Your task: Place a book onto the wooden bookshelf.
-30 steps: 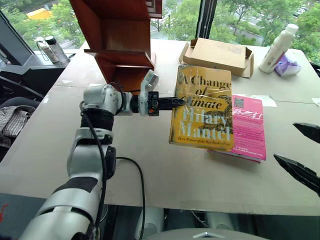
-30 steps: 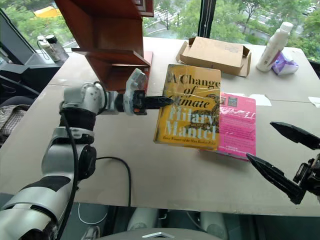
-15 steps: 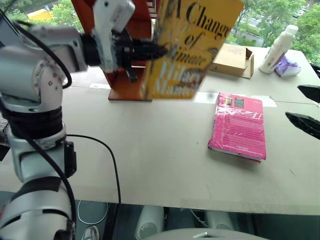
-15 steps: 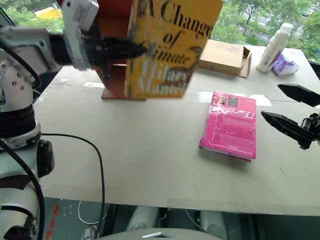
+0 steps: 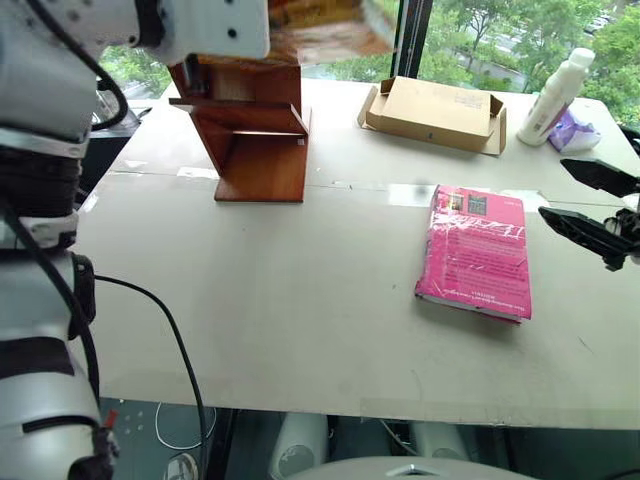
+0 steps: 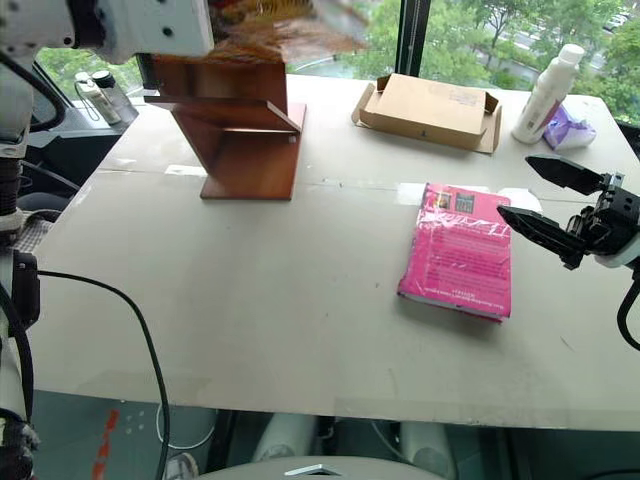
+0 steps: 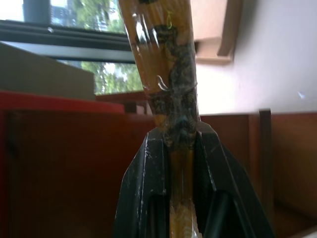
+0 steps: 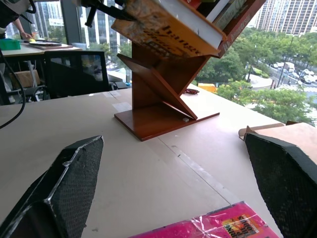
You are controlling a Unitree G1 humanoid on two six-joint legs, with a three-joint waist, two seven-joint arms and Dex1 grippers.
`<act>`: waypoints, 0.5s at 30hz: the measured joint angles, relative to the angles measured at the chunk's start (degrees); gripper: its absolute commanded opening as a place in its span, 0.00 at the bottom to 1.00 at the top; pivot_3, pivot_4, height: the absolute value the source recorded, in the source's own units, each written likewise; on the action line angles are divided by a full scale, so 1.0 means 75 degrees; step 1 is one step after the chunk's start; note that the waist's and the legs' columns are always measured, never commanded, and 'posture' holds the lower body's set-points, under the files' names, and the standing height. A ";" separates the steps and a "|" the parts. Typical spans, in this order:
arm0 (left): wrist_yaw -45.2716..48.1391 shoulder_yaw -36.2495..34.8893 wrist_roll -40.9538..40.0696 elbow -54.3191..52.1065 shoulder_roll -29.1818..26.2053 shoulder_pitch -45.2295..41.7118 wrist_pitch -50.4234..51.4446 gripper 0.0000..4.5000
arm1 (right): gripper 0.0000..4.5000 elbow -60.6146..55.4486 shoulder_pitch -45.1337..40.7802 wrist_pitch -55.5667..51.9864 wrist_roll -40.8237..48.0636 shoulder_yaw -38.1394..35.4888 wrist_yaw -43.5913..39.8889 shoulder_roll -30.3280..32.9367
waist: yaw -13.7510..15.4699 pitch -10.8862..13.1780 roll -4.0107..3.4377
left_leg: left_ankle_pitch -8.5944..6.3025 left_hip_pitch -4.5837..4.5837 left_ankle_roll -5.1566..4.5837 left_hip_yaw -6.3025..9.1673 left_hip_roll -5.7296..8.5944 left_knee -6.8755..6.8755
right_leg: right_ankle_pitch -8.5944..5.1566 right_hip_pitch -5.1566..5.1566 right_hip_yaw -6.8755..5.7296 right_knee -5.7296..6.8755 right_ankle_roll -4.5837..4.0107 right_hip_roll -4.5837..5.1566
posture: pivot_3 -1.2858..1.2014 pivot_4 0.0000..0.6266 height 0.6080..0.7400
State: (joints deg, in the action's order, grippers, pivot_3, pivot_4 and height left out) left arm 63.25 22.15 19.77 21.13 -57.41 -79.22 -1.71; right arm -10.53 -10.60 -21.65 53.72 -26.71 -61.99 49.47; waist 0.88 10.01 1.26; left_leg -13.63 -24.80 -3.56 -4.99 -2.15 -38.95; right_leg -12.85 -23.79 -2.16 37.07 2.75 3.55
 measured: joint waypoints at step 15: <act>-0.0661 0.0923 0.1676 0.4936 0.1311 -0.1363 -0.1826 0.66 | 1.00 -0.0931 0.0323 -0.0147 0.0335 -0.0795 0.0474 -0.0293 | -0.0061 -0.0007 -0.0012 | -0.0001 0.0024 0.0000 -0.0003 -0.0021 -0.0042 | -0.0031 -0.0041 0.0038 0.0122 -0.0012 -0.0006 | 0.52 0.24 0.95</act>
State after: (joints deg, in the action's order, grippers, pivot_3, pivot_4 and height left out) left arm 58.29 29.07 32.34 58.15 -47.58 -89.45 -15.41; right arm -17.52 -8.17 -22.75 56.23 -32.67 -58.43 47.28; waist 0.42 9.96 1.17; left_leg -13.63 -24.62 -3.56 -5.01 -2.31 -39.26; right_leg -13.08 -24.10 -1.88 37.99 2.66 3.51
